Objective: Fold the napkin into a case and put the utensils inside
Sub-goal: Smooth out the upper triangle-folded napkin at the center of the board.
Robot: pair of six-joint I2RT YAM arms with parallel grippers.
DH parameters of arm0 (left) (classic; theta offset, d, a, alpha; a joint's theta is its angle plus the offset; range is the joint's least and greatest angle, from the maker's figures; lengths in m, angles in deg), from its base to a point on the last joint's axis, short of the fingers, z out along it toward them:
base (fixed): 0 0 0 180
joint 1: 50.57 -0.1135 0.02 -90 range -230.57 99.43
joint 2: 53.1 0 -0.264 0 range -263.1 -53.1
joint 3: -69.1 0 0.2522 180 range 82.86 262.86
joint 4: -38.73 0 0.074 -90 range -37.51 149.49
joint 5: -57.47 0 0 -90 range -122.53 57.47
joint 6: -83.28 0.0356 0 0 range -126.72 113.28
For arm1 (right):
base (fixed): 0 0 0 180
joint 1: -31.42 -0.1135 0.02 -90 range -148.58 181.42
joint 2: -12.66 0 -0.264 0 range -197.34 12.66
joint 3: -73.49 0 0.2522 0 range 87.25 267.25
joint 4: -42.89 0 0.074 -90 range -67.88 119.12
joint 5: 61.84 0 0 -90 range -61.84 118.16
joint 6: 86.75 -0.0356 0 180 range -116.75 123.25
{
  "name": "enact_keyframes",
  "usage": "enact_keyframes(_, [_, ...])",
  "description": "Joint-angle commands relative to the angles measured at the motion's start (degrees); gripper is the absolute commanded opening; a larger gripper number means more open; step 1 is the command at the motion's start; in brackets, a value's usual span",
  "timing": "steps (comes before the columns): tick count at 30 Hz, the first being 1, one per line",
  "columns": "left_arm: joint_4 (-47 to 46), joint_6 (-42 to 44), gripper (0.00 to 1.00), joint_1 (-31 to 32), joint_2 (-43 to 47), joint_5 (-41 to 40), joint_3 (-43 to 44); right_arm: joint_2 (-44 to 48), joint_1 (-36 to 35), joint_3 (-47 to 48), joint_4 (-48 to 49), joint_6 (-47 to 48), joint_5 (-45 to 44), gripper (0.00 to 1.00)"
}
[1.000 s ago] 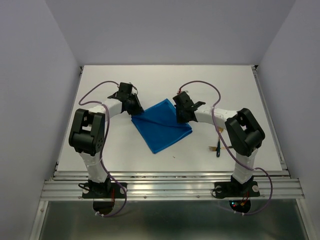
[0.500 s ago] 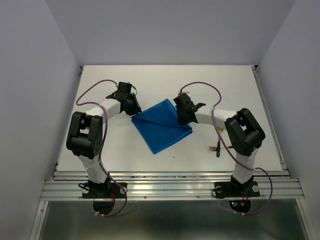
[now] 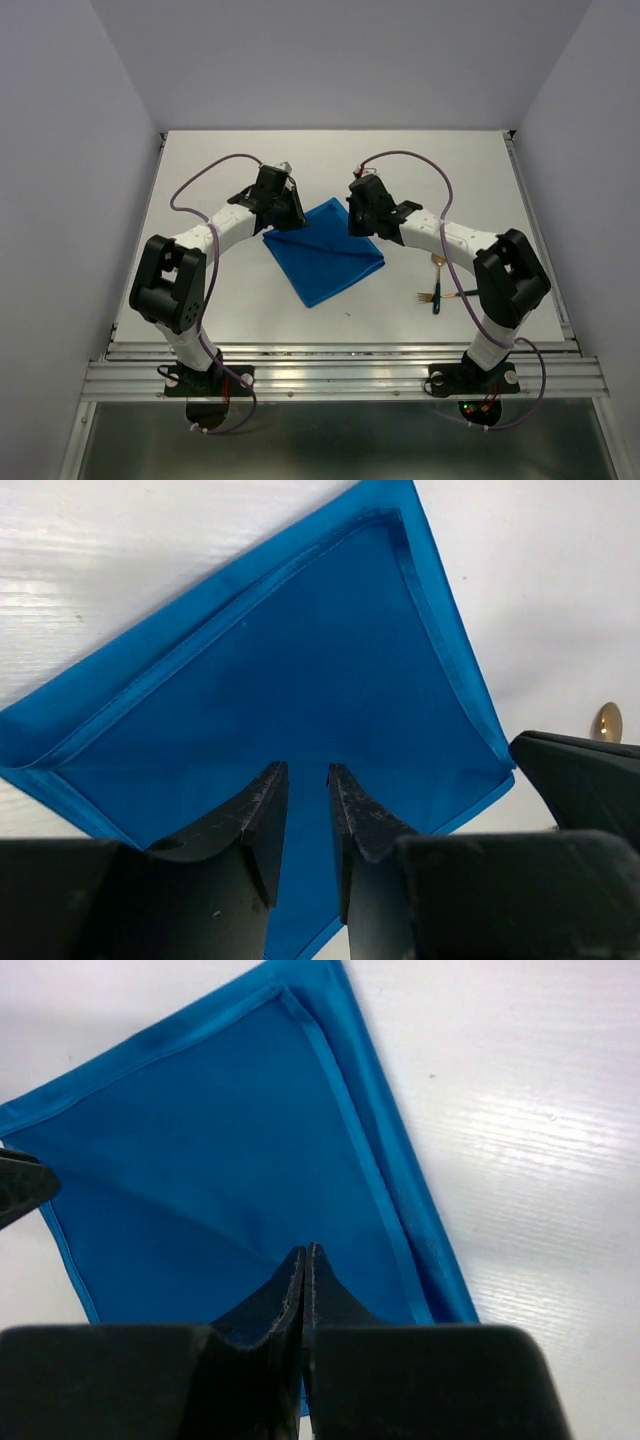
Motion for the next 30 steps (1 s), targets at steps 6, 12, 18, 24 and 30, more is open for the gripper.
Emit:
enact_keyframes(6, [-1.6,2.8,0.35,0.0,-9.3,1.1,2.6,-7.1,-0.6,-0.4,1.7,-4.0,1.5,0.01])
enact_keyframes(12, [-0.7,3.8,0.35,-0.7,-13.2,-0.9,4.5,-9.9,-0.6,-1.0,1.8,-3.2,-1.8,0.01])
enact_keyframes(18, [-1.2,2.2,0.35,-0.6,-8.8,-1.3,3.7,-7.3,-0.6,-0.5,0.1,-2.6,-0.8,0.01])
enact_keyframes(24, [1.0,1.7,0.35,-0.6,-3.0,-3.0,4.3,0.7,-0.6,-2.9,-0.2,-1.6,-3.8,0.01])
enact_keyframes(30, [3.4,3.6,0.35,-2.4,-1.9,-7.0,2.2,-0.4,-0.6,-8.2,-0.4,-0.6,-4.9,0.01])
